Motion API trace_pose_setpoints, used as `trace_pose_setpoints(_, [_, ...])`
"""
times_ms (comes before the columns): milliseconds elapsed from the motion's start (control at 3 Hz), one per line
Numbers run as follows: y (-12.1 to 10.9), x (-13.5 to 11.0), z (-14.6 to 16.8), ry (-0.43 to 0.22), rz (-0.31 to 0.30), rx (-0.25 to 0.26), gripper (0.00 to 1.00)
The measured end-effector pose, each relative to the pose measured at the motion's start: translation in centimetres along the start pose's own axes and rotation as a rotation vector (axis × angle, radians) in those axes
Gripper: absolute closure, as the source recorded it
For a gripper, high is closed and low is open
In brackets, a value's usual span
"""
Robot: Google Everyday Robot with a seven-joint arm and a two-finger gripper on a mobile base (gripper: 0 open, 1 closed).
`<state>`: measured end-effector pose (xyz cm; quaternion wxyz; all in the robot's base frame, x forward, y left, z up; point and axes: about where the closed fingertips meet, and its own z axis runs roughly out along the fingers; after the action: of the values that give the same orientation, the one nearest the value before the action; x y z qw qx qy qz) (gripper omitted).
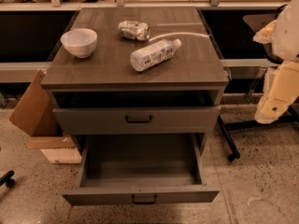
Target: Close middle drawer
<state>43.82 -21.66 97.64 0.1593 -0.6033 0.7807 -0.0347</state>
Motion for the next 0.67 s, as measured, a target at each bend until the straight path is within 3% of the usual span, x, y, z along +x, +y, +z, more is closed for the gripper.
trace_pose_setpoints(667, [0.9,-0.8,1.5,-0.034,-0.043,0.002,0.0])
